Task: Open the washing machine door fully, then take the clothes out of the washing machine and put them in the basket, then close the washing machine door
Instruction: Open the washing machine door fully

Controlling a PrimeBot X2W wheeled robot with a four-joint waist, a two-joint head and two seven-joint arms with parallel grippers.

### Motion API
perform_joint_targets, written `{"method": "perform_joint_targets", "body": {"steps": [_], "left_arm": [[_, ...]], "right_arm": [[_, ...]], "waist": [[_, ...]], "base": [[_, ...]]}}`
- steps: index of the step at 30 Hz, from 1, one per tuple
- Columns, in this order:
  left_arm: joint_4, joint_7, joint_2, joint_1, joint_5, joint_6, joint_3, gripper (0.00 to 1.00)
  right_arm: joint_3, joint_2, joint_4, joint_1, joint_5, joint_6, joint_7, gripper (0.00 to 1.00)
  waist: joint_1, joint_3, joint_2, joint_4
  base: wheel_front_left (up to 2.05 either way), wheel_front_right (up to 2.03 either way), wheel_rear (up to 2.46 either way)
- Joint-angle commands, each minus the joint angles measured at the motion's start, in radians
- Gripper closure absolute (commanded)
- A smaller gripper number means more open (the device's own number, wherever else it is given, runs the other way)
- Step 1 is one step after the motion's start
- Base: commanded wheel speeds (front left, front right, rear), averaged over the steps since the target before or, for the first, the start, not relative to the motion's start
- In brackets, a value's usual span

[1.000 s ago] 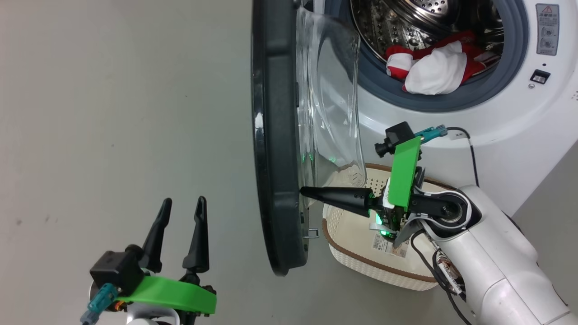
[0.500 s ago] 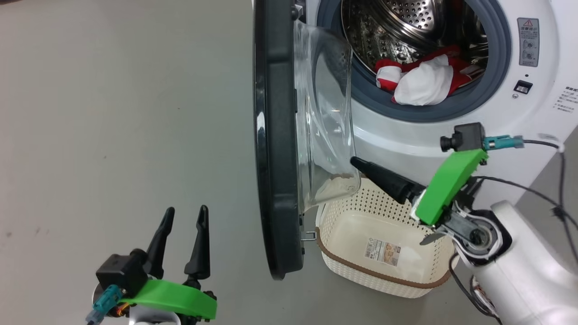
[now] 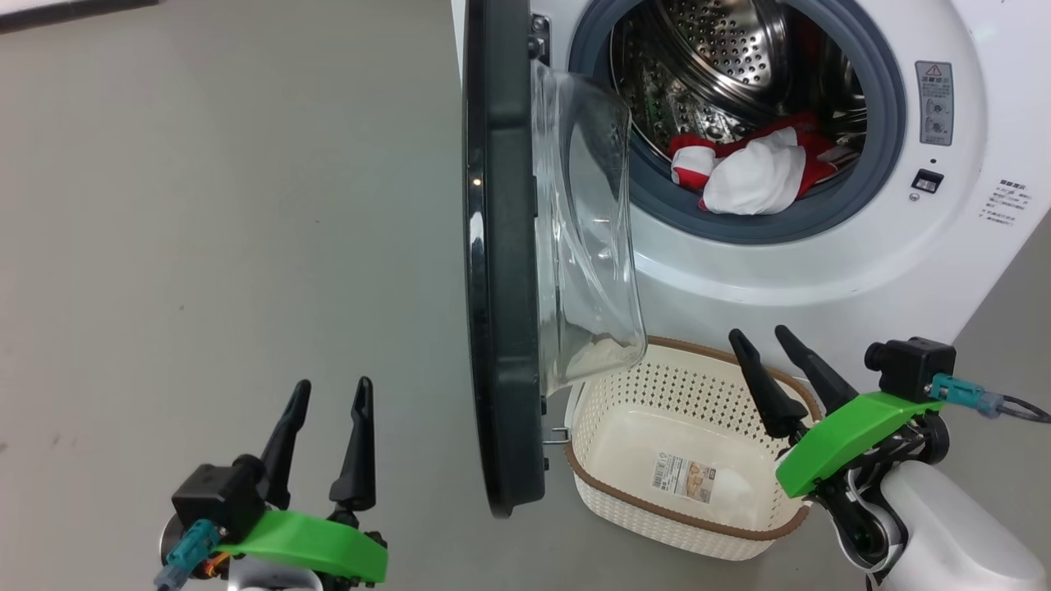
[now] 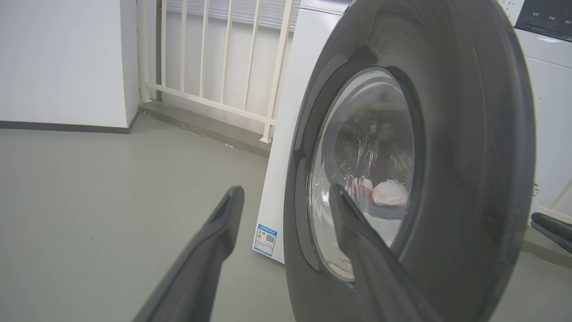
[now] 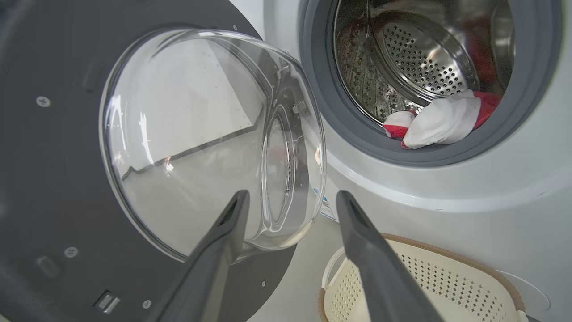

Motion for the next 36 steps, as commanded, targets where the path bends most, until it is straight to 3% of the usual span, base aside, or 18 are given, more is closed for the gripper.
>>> {"method": "perform_joint_targets", "body": {"steps": [1, 4, 8, 14, 23, 36], "left_arm": [[-0.023, -0.008, 0.015, -0.003, 0.012, -0.008, 0.037, 0.0], [-0.027, -0.008, 0.015, 0.0, 0.018, -0.011, 0.042, 0.0], [-0.033, -0.008, 0.015, 0.001, 0.02, -0.014, 0.043, 0.0], [-0.033, -0.008, 0.015, 0.003, 0.024, -0.022, 0.035, 0.0], [-0.044, -0.008, 0.015, 0.014, 0.031, -0.029, 0.041, 0.0], [-0.051, -0.008, 0.015, 0.025, 0.04, -0.026, 0.047, 0.0]], "right_arm": [[-0.012, 0.009, 0.005, -0.01, -0.053, 0.005, -0.029, 0.0], [-0.115, 0.042, 0.039, -0.008, -0.188, 0.005, -0.045, 0.0], [-0.308, 0.115, -0.045, 0.054, -0.42, 0.005, -0.046, 0.0], [-0.407, 0.184, -0.131, 0.14, -0.577, 0.005, -0.046, 0.0], [-0.465, 0.213, -0.245, 0.233, -0.649, 0.005, -0.046, 0.0], [-0.46, 0.214, -0.269, 0.288, -0.591, 0.005, -0.046, 0.0]], "waist": [[0.0, -0.004, -0.0001, -0.003], [0.0, -0.006, -0.0001, -0.006], [0.0, -0.004, -0.0001, -0.007], [0.0, -0.009, -0.0001, -0.007], [0.0, -0.019, -0.0001, -0.013], [0.0, -0.027, -0.0001, -0.017]], "base": [[0.0, 0.0, 0.0], [0.0, 0.0, 0.0], [0.0, 0.0, 0.0], [0.0, 0.0, 0.0], [0.0, 0.0, 0.0], [0.0, 0.0, 0.0]]}}
